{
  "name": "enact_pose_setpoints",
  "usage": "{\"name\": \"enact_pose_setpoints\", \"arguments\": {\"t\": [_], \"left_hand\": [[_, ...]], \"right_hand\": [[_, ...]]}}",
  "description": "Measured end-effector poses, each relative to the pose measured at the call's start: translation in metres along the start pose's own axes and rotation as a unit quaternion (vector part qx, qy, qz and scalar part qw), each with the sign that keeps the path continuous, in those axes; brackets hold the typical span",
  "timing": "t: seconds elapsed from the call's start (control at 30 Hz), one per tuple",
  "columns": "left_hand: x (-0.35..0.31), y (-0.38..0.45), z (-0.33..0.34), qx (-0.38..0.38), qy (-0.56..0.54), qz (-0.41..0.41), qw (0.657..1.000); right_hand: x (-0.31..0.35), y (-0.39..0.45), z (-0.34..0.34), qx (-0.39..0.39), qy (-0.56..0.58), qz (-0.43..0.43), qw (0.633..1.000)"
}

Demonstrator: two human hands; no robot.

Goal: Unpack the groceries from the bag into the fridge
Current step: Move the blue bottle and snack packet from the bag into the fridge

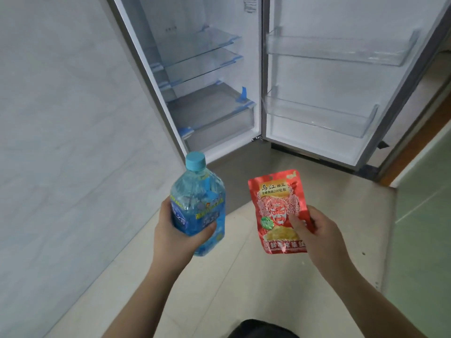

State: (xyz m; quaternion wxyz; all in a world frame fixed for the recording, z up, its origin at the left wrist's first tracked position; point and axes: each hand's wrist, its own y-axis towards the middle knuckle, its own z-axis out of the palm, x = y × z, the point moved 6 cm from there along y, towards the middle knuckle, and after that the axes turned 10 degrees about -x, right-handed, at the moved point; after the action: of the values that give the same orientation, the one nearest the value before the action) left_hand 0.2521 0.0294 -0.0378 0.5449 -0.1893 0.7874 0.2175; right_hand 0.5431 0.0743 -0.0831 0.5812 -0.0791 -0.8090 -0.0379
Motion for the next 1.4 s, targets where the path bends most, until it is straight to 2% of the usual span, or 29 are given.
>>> {"name": "enact_pose_setpoints", "arguments": {"t": [0.27, 0.43, 0.7, 1.07, 1.4], "left_hand": [[0.027, 0.064, 0.012, -0.052, -0.037, -0.048, 0.997], [0.039, 0.129, 0.021, -0.055, -0.050, -0.050, 0.996], [0.033, 0.225, 0.031, -0.054, -0.076, -0.043, 0.995], [0.038, 0.294, 0.071, -0.055, -0.060, -0.051, 0.995], [0.029, 0.357, 0.129, -0.101, -0.065, -0.071, 0.990]], "right_hand": [[0.020, 0.074, 0.069, 0.074, 0.011, 0.009, 0.997], [0.047, 0.139, 0.113, 0.121, 0.020, 0.017, 0.992], [0.084, 0.216, 0.149, 0.112, 0.046, 0.034, 0.992], [0.083, 0.305, 0.174, 0.121, 0.031, 0.045, 0.991], [0.063, 0.418, 0.209, 0.216, 0.066, 0.099, 0.969]]}}
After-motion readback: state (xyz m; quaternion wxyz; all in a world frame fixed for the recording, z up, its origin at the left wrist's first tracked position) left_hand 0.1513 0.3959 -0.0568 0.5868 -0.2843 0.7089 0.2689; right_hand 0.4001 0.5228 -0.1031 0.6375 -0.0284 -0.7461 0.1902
